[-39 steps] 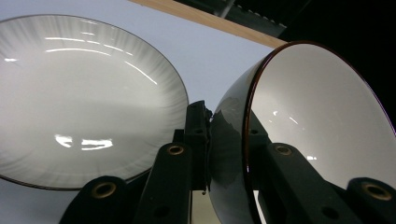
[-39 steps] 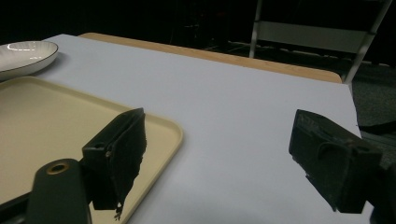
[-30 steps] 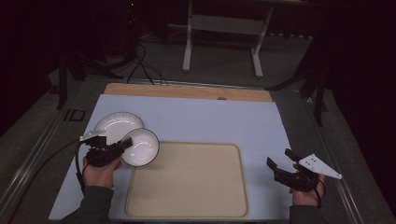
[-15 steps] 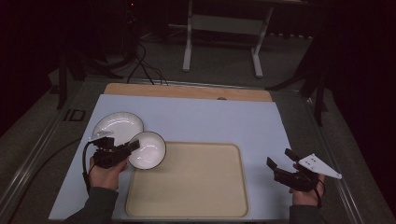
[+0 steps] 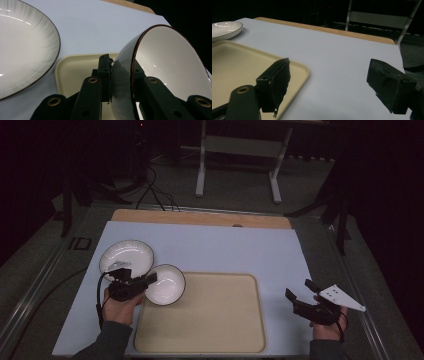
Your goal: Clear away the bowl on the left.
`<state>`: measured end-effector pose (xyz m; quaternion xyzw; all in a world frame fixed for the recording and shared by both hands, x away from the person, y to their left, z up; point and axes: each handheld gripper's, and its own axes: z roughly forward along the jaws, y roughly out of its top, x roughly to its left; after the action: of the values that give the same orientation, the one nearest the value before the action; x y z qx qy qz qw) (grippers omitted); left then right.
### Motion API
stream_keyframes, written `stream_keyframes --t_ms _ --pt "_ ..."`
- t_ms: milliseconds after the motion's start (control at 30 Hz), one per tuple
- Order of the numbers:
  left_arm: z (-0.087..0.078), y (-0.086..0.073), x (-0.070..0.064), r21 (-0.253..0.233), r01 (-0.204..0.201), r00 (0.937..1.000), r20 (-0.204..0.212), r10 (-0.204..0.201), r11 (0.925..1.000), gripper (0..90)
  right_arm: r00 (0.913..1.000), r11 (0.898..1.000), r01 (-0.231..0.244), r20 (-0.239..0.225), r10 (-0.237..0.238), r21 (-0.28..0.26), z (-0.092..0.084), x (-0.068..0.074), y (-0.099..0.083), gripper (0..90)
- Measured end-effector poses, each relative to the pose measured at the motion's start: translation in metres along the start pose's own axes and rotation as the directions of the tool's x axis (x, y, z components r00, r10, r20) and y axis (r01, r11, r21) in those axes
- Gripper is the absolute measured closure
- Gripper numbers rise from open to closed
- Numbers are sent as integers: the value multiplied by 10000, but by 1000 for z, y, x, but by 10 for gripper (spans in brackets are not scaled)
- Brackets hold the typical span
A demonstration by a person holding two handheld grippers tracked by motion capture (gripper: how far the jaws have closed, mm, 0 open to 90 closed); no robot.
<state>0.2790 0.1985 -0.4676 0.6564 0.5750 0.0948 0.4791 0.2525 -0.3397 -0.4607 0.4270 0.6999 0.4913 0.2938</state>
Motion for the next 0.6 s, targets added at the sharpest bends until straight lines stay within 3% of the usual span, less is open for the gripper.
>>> stream_keyframes --t_ms 600 --pt "15 -4 -14 313 -272 9995 194 266 9991 781 10000 10000 16 25 -16 11 0 0 0 185"
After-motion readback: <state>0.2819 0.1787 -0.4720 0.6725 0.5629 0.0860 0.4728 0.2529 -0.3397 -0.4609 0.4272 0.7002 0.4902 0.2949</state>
